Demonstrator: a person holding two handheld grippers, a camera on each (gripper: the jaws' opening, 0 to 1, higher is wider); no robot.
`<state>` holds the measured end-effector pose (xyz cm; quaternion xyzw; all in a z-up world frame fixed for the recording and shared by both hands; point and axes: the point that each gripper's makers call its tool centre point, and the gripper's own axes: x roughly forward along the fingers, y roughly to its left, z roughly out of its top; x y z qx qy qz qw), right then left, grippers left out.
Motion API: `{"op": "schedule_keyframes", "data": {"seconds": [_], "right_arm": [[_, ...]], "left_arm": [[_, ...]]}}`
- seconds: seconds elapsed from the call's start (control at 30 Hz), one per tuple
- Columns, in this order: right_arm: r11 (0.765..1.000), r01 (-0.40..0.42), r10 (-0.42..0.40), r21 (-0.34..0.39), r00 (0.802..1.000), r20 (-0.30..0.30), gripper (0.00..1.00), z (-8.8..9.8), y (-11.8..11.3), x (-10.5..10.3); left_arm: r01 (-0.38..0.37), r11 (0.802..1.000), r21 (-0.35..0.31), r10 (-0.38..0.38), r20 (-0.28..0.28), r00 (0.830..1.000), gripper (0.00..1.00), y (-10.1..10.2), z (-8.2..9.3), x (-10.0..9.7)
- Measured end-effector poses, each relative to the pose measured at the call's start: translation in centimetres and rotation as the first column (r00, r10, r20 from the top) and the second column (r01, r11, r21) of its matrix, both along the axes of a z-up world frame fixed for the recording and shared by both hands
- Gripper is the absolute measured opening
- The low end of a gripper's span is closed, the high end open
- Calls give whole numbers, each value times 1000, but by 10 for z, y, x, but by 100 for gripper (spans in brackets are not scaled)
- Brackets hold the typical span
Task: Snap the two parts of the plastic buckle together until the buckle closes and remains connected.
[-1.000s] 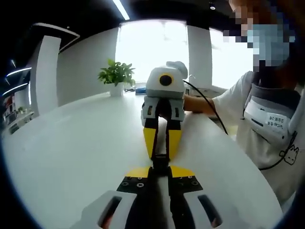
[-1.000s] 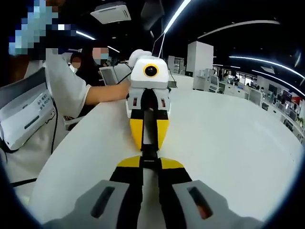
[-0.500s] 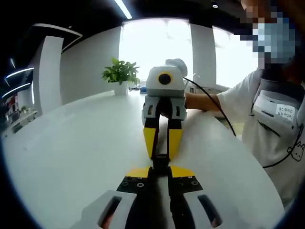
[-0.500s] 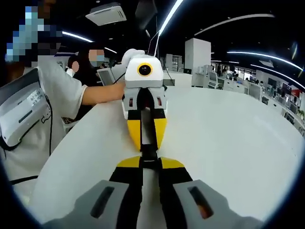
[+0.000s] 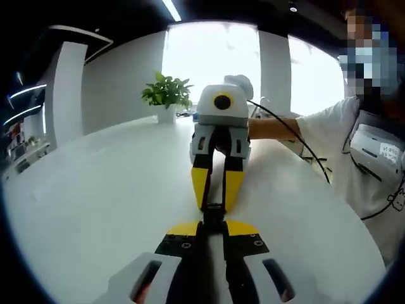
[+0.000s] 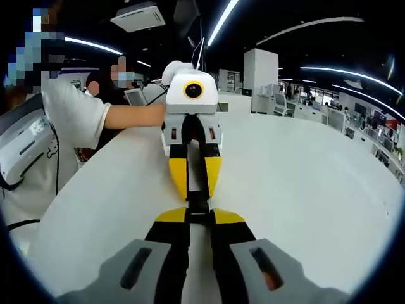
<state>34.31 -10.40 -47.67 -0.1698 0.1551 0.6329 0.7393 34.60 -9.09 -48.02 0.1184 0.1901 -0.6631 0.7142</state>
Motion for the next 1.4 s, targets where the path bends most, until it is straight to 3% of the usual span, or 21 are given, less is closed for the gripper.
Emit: {"op": "schedule_keyframes", "data": {"seconds": [0.13,0.2,0.3,0.6,0.87,1.0,1.1,1.4], "right_arm": [[1000,7,-6,-12,1000,7,11,0,-2,26],[1000,5,-5,2,999,-38,11,-1,-3,35],[1000,23,-23,13,999,-46,11,-3,-4,52],[999,45,-45,5,999,-26,11,-3,-7,80],[999,25,-25,25,1000,-5,13,-2,-8,82],[999,18,-18,35,1000,-4,19,-1,-8,82],[999,14,-14,37,1000,-3,23,0,-7,81],[996,67,-67,66,998,10,27,13,-18,78]], "left_arm": [[-12,1000,9,12,8,1000,11,-1,0,24],[-1,1000,11,1,5,1000,11,-2,1,34],[-2,1000,20,2,10,1000,11,-3,2,52],[-11,1000,-3,11,-14,1000,11,-9,-2,83],[0,1000,-6,0,7,1000,11,-12,-1,86],[-3,1000,-9,3,9,1000,15,-14,-2,85],[-16,1000,-11,16,-2,1000,21,-15,-1,85],[-81,995,-62,81,6,997,22,-9,14,90]]}}
